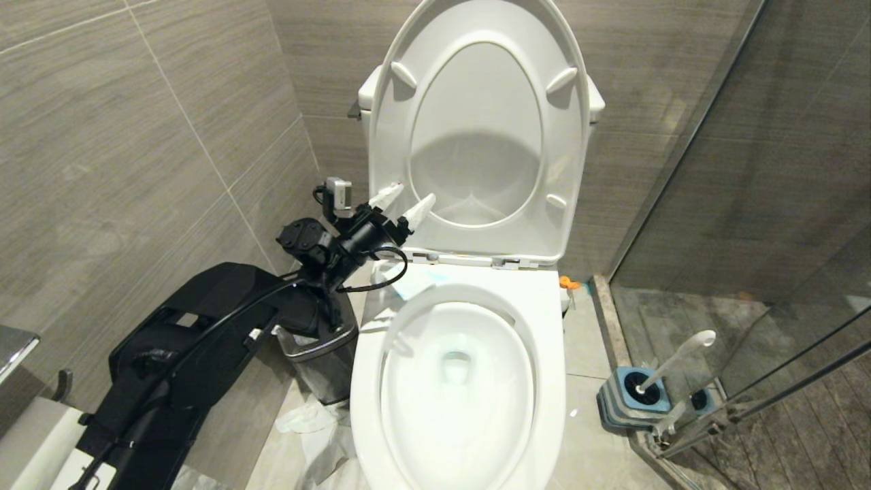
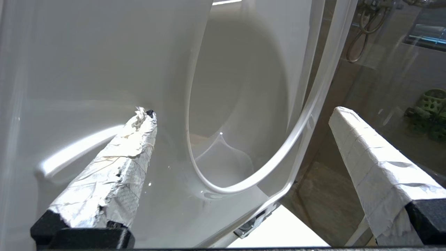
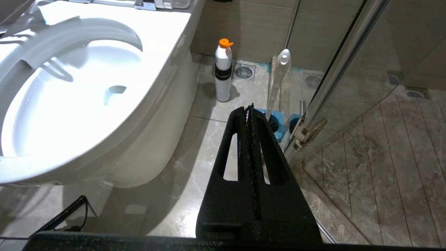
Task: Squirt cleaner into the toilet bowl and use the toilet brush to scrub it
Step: Use the left hand to lift the toilet lid slightly
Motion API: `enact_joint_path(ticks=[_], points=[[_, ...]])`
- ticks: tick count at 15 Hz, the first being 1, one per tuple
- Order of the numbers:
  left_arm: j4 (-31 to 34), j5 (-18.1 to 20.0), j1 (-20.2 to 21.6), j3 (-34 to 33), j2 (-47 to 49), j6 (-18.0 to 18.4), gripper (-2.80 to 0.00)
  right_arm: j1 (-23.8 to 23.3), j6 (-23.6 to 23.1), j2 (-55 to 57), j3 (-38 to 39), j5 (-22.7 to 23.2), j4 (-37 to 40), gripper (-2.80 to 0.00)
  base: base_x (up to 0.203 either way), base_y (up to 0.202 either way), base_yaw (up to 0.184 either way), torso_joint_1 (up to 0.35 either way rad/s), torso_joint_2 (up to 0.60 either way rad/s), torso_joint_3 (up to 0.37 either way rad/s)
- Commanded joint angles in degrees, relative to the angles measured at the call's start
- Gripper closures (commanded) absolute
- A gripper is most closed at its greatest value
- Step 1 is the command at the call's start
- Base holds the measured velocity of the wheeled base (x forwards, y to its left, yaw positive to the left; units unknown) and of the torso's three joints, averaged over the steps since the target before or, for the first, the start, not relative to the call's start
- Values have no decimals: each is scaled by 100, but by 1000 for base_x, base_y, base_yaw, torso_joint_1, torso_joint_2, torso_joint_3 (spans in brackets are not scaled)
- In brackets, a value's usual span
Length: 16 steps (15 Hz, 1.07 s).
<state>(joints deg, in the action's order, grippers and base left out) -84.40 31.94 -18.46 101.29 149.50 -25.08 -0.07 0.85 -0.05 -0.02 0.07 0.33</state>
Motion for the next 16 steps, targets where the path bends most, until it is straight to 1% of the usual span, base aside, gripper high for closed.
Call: enact_joint_path(ticks=[1,7,10,11,13,14,16], points=[[-51,14,0,-4,53,-14,-280,-1,3,5,-3,1,2,0,0,0,0,0,0,0],[-51,5,21,-13,70,7,-280,-1,3,5,-2,1,2,0,0,0,0,0,0,0],[-85,-12,97,-21,17,266,-280,-1,3,5,2,1,2,0,0,0,0,0,0,0],[-82,-71,143,-45,0,309,-280,7,3,5,2,1,2,0,0,0,0,0,0,0],[-19,-384,221,-57,11,295,-280,3,3,5,-2,1,2,0,0,0,0,0,0,0],[78,-555,250,-57,17,281,-280,-1,3,5,2,1,2,0,0,0,0,0,0,0],[308,-775,324,-41,35,284,-280,-1,3,5,2,1,2,0,0,0,0,0,0,0]])
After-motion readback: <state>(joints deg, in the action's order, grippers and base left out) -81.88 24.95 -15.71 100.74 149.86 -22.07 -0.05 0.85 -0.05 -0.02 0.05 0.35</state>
